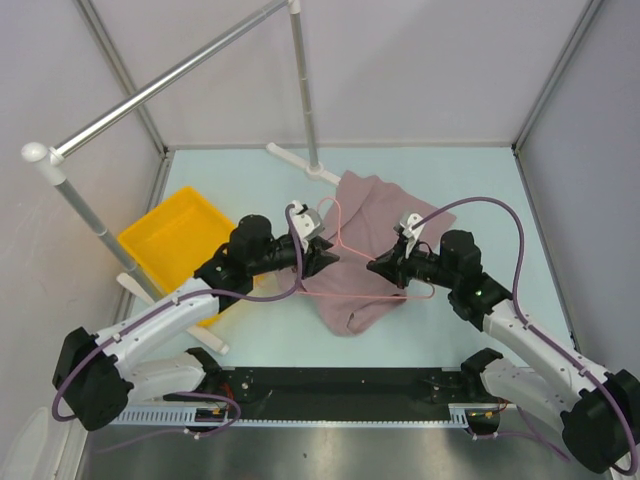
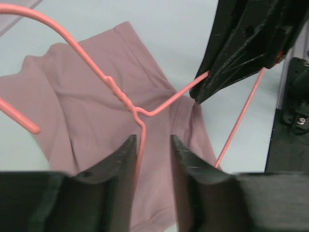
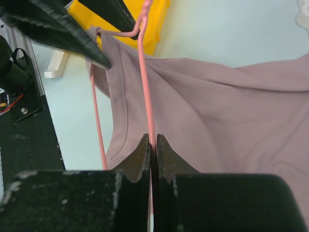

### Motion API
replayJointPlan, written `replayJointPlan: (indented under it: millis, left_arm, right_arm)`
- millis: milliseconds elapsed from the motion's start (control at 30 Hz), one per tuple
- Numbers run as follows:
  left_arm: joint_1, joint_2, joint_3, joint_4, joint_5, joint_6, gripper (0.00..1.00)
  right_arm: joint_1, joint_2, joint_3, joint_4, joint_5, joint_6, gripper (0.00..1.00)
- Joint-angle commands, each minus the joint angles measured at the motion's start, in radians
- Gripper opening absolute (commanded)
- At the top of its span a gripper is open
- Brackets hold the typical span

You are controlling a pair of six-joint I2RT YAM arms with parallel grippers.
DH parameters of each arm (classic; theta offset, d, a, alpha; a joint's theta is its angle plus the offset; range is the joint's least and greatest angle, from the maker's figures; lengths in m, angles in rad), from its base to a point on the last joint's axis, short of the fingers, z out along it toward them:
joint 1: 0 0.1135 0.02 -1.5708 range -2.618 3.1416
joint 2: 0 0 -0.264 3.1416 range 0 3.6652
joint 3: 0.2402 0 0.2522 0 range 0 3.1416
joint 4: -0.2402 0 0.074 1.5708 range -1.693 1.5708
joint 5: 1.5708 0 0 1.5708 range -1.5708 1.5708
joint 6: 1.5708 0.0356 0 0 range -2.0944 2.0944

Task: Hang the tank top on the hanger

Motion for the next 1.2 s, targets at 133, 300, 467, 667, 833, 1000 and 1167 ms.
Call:
replayJointPlan:
  millis: [133,300,467,667,833,1000,1167]
  left_arm:
    - [0.077,-0.069,-0.059,0.082,0.328,-0.171,0.57]
    - [0.091,-0.034,-0.021,0.044,0.443,-0.168,0.6]
    - [0.091,-0.054,-0.027,0.048,0.422,-0.171,0.6]
    - [0.103,-0.133,-0.009,0.001,0.382,-0.152,0.62]
    - [0.221,-0.166,0.0,0.022,0.42,-0.148,0.72]
    - [0.281,-0.097,0.03,0.04,0.523,-0.157,0.75]
    - [0.28,-0.06,0.042,0.036,0.534,-0.148,0.75]
  right_arm:
    - [-0.047,-0.024,-0.015,0.188,0.03,-0.024,0.0]
    - [-0.053,0.001,0.005,0.185,-0.053,-0.043,0.0]
    - [-0.05,0.025,0.033,0.15,-0.109,-0.041,0.0]
    - [-0.045,0.002,0.03,0.128,-0.091,-0.035,0.0]
    - [-0.034,-0.002,0.046,0.11,-0.115,-0.035,0.0]
    - [-0.008,0.01,0.08,0.069,-0.168,-0.034,0.0]
    - [0.018,0.002,0.105,0.041,-0.195,-0.032,0.0]
